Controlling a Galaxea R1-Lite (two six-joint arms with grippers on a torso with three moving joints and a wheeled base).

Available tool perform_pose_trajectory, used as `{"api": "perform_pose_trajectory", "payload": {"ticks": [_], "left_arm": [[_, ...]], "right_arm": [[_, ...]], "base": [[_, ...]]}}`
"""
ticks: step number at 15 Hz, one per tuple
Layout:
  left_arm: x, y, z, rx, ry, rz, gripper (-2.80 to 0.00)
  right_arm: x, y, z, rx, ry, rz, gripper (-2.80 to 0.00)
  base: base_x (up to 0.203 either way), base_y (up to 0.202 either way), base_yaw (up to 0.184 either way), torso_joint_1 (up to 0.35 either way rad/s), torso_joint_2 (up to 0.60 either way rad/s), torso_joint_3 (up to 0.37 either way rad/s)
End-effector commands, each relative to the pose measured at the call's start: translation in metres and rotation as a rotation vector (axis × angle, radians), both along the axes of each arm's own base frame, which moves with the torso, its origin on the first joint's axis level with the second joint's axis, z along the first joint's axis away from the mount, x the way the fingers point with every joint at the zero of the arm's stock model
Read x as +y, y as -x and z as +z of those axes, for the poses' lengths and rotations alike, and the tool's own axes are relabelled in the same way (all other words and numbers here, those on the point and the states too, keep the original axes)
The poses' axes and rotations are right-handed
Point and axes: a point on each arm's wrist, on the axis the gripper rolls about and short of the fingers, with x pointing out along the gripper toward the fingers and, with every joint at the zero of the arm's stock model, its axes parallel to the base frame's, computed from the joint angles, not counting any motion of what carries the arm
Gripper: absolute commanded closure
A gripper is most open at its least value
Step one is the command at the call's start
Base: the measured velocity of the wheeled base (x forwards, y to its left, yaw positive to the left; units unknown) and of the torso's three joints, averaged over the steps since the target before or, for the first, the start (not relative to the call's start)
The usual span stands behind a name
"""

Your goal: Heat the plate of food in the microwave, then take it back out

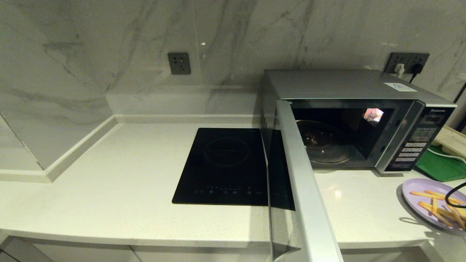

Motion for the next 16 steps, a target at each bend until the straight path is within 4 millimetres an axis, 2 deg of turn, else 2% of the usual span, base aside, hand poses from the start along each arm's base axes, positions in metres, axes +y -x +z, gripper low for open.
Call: {"api": "perform_pose_trajectory", "payload": {"ticks": [1, 7, 8, 16], "left_arm": [[0.000, 0.000, 0.000, -0.001, 0.001, 0.001, 0.00], [0.000, 0.000, 0.000, -0.001, 0.000, 0.001, 0.00], [0.000, 0.000, 0.000, -0.001, 0.000, 0.001, 0.00], [0.000, 0.000, 0.000, -0.001, 0.001, 0.001, 0.00]], "right_arm": [[-0.009, -0.004, -0.012, 0.024, -0.023, -0.019, 0.00], [-0.015, -0.009, -0.019, 0.035, -0.032, -0.023, 0.00], [-0.015, -0.009, -0.018, 0.032, -0.032, -0.023, -2.80], [-0.001, 0.007, 0.027, -0.096, 0.034, 0.007, -2.80]], "base": [[0.000, 0.000, 0.000, 0.000, 0.00, 0.000], [0.000, 0.000, 0.000, 0.000, 0.00, 0.000], [0.000, 0.000, 0.000, 0.000, 0.00, 0.000], [0.000, 0.000, 0.000, 0.000, 0.00, 0.000]]}}
